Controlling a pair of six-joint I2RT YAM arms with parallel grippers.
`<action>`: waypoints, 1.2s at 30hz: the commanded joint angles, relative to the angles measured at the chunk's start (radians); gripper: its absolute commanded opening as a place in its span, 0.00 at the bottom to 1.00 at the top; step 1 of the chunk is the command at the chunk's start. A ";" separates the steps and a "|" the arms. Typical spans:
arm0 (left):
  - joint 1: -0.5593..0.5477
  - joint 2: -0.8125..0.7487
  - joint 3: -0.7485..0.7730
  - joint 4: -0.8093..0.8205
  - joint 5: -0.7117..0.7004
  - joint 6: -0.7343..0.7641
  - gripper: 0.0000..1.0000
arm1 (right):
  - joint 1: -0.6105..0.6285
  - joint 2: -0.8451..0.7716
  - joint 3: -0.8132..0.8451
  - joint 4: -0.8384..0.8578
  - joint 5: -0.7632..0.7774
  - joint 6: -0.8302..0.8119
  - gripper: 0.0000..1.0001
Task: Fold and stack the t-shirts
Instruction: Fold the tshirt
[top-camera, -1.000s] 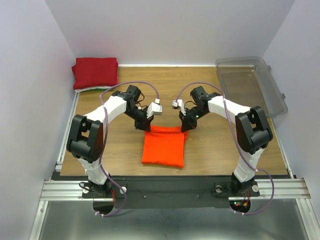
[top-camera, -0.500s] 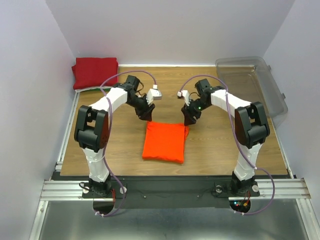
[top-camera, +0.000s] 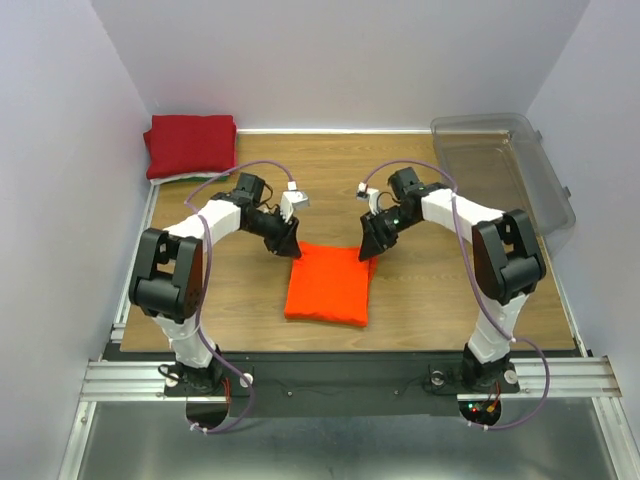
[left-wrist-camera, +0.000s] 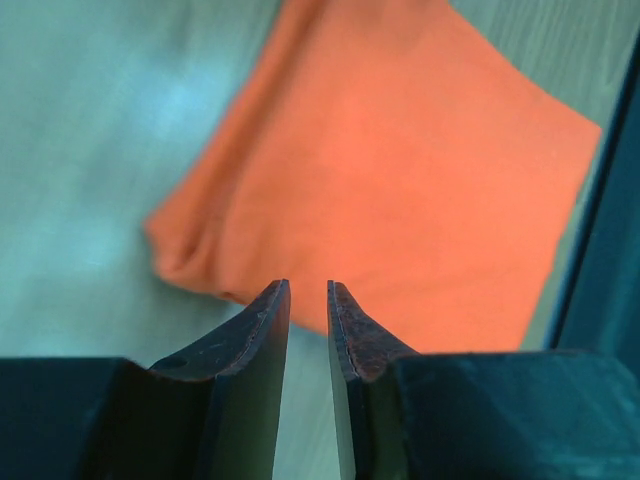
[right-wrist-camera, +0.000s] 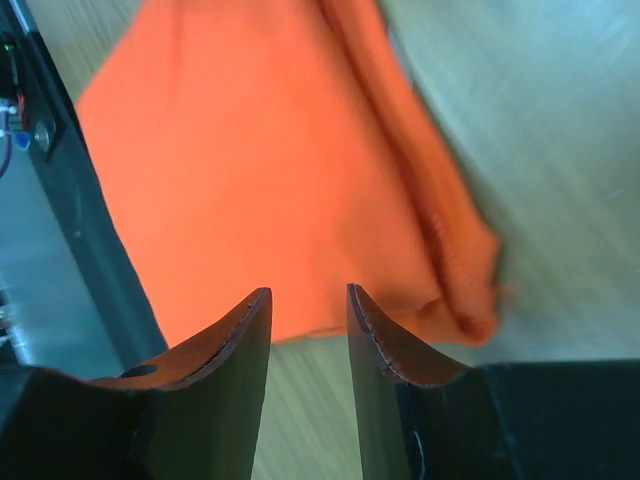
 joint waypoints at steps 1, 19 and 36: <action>-0.007 0.028 -0.076 0.159 0.071 -0.208 0.33 | 0.004 0.035 -0.030 0.079 0.031 0.094 0.42; 0.069 0.129 0.132 0.285 0.073 -0.389 0.27 | -0.008 0.138 0.298 0.213 0.259 0.152 0.45; 0.058 0.319 -0.055 0.879 0.226 -0.987 0.30 | -0.008 0.328 0.215 0.490 -0.125 0.571 0.42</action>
